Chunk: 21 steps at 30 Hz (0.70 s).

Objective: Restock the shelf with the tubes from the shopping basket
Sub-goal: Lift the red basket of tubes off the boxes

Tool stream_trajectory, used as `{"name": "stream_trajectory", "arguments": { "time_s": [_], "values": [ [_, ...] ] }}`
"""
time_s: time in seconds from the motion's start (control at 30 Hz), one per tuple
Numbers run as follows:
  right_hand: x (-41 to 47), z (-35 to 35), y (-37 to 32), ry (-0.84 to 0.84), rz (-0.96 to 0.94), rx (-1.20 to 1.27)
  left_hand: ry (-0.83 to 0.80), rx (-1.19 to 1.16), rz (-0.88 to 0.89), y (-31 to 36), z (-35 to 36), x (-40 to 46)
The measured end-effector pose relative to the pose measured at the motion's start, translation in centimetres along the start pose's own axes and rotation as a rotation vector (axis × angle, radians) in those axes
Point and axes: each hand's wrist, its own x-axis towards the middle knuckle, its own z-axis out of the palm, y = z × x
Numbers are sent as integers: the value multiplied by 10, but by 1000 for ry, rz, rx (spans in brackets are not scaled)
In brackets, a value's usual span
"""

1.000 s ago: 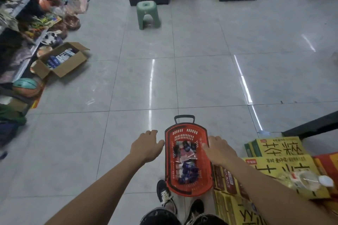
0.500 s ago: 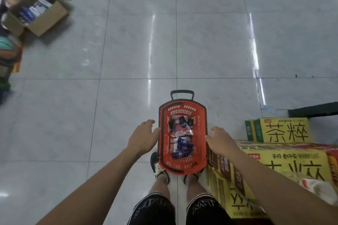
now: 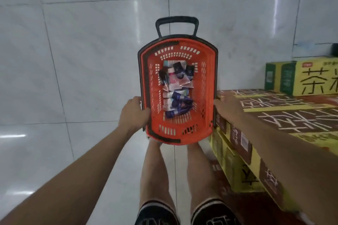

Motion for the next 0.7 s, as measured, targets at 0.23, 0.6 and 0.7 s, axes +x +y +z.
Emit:
{"name": "stream_trajectory", "arguments": {
  "time_s": [0.23, 0.6, 0.7],
  "values": [
    [98, 54, 21, 20, 123, 309, 75, -195, -90, -13, 58, 92],
    [124, 78, 24, 74, 108, 390, 98, -393, -88, -25, 65, 133],
    [103, 61, 17, 64, 89, 373, 85, -414, -54, -20, 48, 114]
  ]
}}
